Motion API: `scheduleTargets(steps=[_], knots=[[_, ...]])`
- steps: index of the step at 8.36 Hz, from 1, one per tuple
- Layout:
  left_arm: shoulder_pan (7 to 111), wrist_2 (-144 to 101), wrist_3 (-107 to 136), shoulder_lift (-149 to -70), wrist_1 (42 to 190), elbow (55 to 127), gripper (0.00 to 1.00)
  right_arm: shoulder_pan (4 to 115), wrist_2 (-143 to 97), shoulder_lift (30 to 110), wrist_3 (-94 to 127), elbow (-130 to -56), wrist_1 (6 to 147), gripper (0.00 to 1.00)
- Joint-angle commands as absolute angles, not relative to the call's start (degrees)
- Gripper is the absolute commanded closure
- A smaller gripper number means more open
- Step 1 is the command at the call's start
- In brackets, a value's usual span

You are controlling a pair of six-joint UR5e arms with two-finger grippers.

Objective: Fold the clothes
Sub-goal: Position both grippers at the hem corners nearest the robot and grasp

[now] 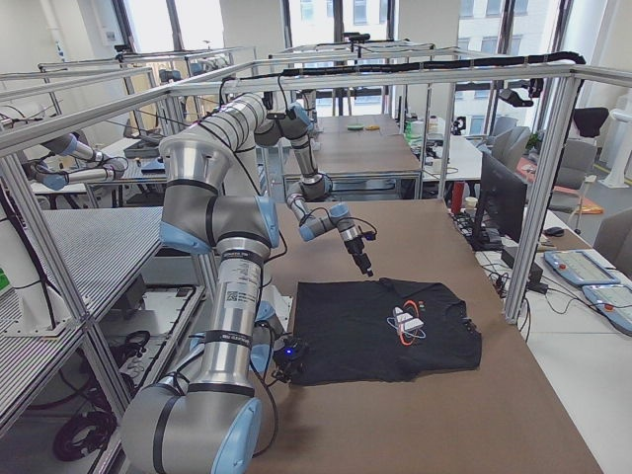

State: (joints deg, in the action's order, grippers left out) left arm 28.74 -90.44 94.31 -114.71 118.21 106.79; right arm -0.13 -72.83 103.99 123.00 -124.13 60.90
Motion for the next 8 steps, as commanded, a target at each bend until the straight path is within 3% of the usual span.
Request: scheduleTargets(steps=[1,2,4,6,8], knots=[[28.74,-90.44,94.31,-114.96,118.21,106.79,0.0,-0.26,-72.95,103.89,123.05,-124.1,60.82,0.79],[28.74,-90.44,94.31,-115.05,118.21,106.79,0.0,-0.26,-72.95,103.97,123.05,-124.1,60.82,0.9],[28.74,-90.35,94.39,-115.22,118.21,106.79,0.0,-0.26,-72.95,103.89,123.05,-124.62,60.82,1.0],[27.52,-88.26,96.92,-109.82,118.3,108.44,0.0,-0.26,-73.04,103.63,123.05,-125.06,60.82,1.0],[17.46,-79.33,108.58,-98.93,118.21,117.82,0.01,-0.18,-73.04,103.97,122.78,-126.03,60.82,1.0]])
